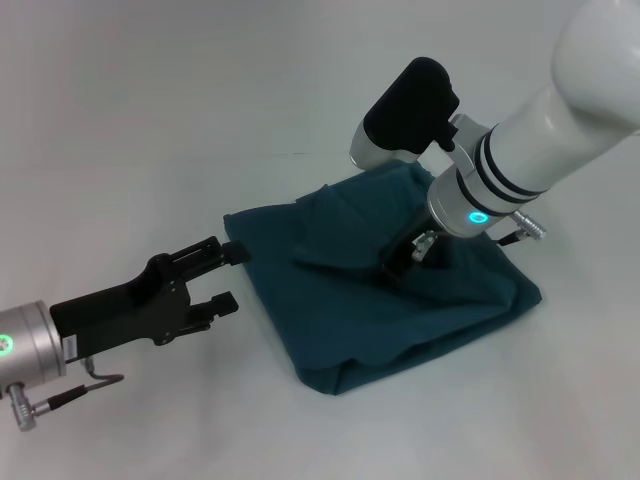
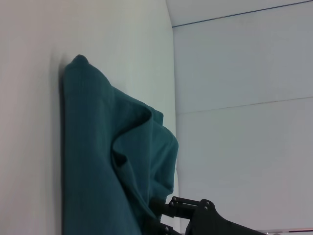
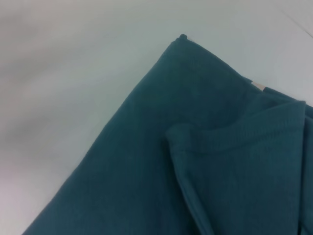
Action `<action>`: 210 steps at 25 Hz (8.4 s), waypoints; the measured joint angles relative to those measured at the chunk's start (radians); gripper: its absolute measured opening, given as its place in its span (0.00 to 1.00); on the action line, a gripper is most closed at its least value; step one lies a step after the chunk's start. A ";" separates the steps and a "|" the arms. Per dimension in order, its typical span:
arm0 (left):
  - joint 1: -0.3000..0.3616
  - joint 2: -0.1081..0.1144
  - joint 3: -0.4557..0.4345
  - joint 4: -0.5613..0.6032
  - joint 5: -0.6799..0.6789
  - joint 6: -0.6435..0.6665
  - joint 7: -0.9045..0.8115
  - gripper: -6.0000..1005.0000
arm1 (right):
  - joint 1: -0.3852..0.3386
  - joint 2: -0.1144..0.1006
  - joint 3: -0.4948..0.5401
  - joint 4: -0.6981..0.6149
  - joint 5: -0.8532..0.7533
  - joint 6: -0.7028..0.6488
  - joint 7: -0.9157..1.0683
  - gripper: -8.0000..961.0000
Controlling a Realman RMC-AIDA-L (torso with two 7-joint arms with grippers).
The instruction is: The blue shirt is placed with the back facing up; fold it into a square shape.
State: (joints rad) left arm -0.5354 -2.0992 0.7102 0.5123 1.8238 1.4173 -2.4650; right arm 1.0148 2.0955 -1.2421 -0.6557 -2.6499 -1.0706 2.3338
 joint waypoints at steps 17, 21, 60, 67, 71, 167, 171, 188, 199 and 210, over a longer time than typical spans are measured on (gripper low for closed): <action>0.000 -0.001 -0.002 0.000 0.000 -0.002 0.002 0.90 | -0.052 -0.004 -0.011 -0.161 -0.100 -0.040 0.170 0.02; 0.000 -0.001 -0.011 0.000 0.000 -0.001 0.003 0.90 | -0.084 -0.004 -0.009 -0.242 -0.163 -0.048 0.254 0.02; 0.012 -0.009 -0.026 0.000 -0.021 0.011 0.004 0.90 | -0.041 -0.068 0.157 0.004 -0.280 0.135 0.499 0.20; 0.011 -0.008 -0.026 0.000 -0.022 0.012 0.004 0.90 | -0.075 -0.126 0.298 -0.041 -0.228 0.020 0.471 0.53; 0.010 -0.008 -0.026 0.000 -0.023 0.013 0.005 0.90 | -0.101 -0.145 0.368 -0.083 -0.153 -0.103 0.395 0.56; 0.002 -0.006 -0.026 0.001 -0.023 0.055 0.017 0.90 | -0.243 -0.213 0.457 0.043 0.116 -0.306 0.377 0.61; 0.002 -0.006 -0.026 0.002 -0.023 0.054 0.017 0.90 | -0.241 -0.209 0.457 0.061 0.116 -0.277 0.379 0.61; 0.002 -0.004 -0.037 0.002 -0.025 0.049 0.017 0.90 | -0.226 -0.181 0.465 0.063 0.130 -0.225 0.392 0.20; 0.010 -0.001 -0.041 0.005 -0.020 0.056 0.031 0.90 | -0.206 -0.192 0.466 0.050 0.222 -0.278 0.385 0.08; 0.022 -0.001 -0.041 0.008 -0.020 0.061 0.034 0.90 | -0.132 -0.212 0.469 0.017 0.345 -0.337 0.391 0.06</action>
State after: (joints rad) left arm -0.5137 -2.1000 0.6689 0.5206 1.8040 1.4786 -2.4307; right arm 0.8830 1.8834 -0.7730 -0.6386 -2.3053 -1.4079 2.7250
